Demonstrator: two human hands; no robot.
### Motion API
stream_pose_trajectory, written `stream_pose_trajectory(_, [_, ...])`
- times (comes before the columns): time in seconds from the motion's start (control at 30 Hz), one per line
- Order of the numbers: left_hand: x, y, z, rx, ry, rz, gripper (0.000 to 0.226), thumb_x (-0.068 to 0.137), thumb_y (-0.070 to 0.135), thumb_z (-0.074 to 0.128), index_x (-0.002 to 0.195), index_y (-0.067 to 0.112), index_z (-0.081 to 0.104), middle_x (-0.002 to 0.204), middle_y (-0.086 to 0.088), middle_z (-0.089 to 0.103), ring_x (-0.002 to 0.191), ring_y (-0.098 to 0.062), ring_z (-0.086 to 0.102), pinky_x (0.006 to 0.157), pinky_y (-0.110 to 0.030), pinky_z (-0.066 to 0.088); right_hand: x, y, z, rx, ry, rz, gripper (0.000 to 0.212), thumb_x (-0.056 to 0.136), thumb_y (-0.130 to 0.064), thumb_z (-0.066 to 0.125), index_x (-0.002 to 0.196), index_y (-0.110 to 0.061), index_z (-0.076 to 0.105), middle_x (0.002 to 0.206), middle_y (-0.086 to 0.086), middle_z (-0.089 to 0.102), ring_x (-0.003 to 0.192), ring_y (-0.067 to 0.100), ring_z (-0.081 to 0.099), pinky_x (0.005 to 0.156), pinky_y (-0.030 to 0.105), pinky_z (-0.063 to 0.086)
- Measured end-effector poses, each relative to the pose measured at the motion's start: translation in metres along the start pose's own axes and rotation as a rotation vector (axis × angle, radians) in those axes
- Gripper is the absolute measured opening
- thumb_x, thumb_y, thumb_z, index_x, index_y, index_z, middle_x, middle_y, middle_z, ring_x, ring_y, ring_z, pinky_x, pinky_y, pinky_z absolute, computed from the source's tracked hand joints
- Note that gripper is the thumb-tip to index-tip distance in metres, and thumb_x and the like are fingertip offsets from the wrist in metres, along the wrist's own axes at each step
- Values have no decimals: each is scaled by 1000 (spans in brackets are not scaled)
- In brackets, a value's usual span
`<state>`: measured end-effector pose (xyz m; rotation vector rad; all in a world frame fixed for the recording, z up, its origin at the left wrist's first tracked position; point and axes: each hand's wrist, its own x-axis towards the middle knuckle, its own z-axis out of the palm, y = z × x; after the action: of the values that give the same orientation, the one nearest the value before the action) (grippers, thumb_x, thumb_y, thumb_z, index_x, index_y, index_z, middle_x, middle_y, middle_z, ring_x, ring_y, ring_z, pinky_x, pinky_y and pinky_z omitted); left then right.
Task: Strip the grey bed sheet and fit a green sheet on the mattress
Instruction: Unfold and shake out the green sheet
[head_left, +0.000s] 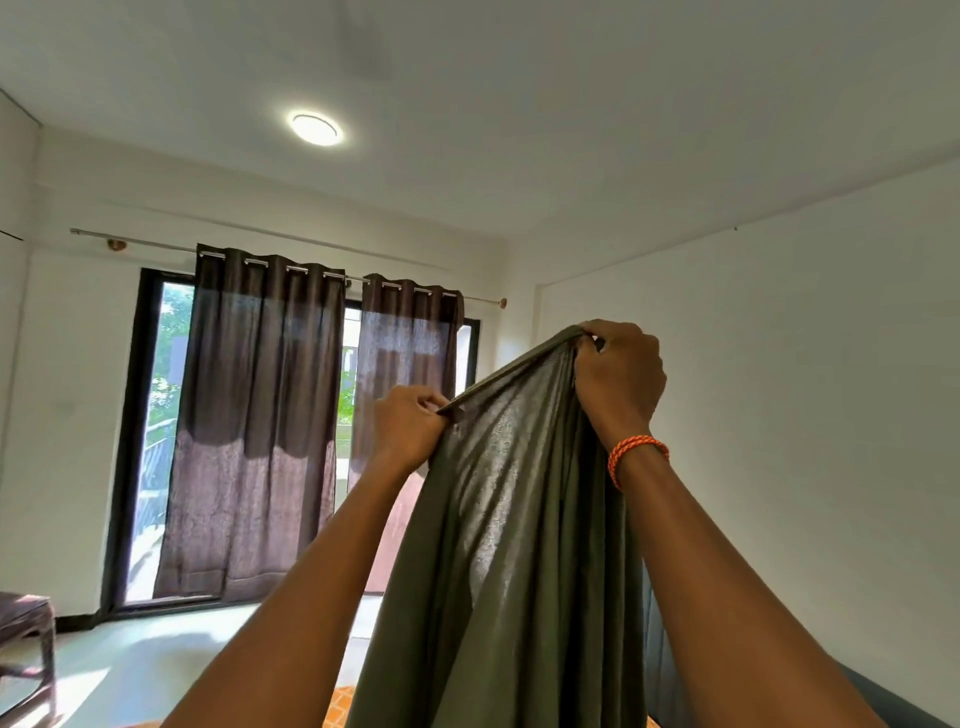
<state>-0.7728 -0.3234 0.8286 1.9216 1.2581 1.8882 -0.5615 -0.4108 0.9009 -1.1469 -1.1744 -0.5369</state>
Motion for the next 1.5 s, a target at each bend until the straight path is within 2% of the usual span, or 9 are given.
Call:
stream_pose_trajectory(0.23, [-48, -83, 6, -430, -556, -282, 27, 83, 33, 85, 101, 12, 83, 105, -17, 78, 102, -34, 74, 98, -46, 58, 31, 34, -33, 26, 161, 285, 32, 93, -15, 53, 108, -23, 80, 114, 9, 73, 111, 32, 62, 87, 36, 49])
stream_pose_trajectory(0.4, [-42, -111, -7, -433, -279, -395, 56, 54, 51, 97, 88, 9, 84, 92, -18, 79, 92, -40, 75, 81, -39, 58, 37, 58, -47, 46, 159, 363, 28, 91, -12, 53, 96, -15, 80, 95, 10, 72, 84, 30, 61, 75, 32, 45])
stream_pose_trajectory(0.53, [0, -64, -28, -399, -84, -218, 13, 77, 21, 89, 84, 13, 82, 80, -6, 80, 82, -34, 76, 67, -28, 57, 35, 64, -44, 77, 167, 430, 27, 85, -19, 53, 60, -10, 53, 58, 4, 47, 54, 27, 45, 59, 36, 40])
stream_pose_trajectory(0.7, [56, 18, -48, -267, 37, 43, 13, 87, 28, 83, 97, 24, 77, 91, 4, 74, 89, -15, 69, 82, -27, 54, 24, 54, -25, 215, 71, 378, 37, 90, -25, 53, 55, -16, 45, 53, -3, 44, 53, 20, 42, 57, 32, 35])
stream_pose_trajectory(0.83, [72, 84, -44, -149, -8, 314, 9, 85, 39, 85, 88, 31, 81, 82, 8, 76, 83, -10, 72, 81, -36, 58, 12, 26, 5, 278, -181, 128, 48, 95, -20, 58, 50, -22, 44, 49, -8, 43, 50, 11, 39, 54, 30, 33])
stream_pose_trajectory(1.0, [68, 93, -36, -172, -64, 294, 14, 85, 38, 85, 89, 25, 83, 83, 4, 78, 83, -17, 74, 90, -49, 61, -4, -2, 15, 527, -367, 88, 46, 104, -20, 48, 67, -2, 67, 66, 11, 65, 59, 14, 57, 62, 29, 48])
stream_pose_trajectory(1.17, [45, 78, -16, -103, -126, 308, 20, 80, 50, 81, 88, 32, 83, 80, 11, 78, 80, -9, 73, 82, -49, 62, -22, -16, 27, 596, -572, 133, 67, 94, -66, 60, 80, -3, 75, 69, 16, 67, 61, 19, 55, 67, 34, 48])
stream_pose_trajectory(1.3, [35, 60, -11, -106, -185, 307, 15, 85, 43, 80, 90, 29, 83, 82, 9, 77, 81, -10, 72, 82, -47, 62, -24, -1, 34, 414, -514, 0, 39, 94, -20, 71, 55, -23, 63, 50, -11, 55, 50, 6, 48, 58, 25, 39])
stream_pose_trajectory(1.5, [10, 2, -11, -157, -460, 115, 12, 89, 37, 81, 87, 25, 81, 86, -7, 76, 88, -33, 72, 87, -45, 60, -1, 36, 21, 226, -272, 11, 18, 85, -18, 64, 70, -20, 74, 65, -7, 68, 67, 14, 64, 63, 34, 50])
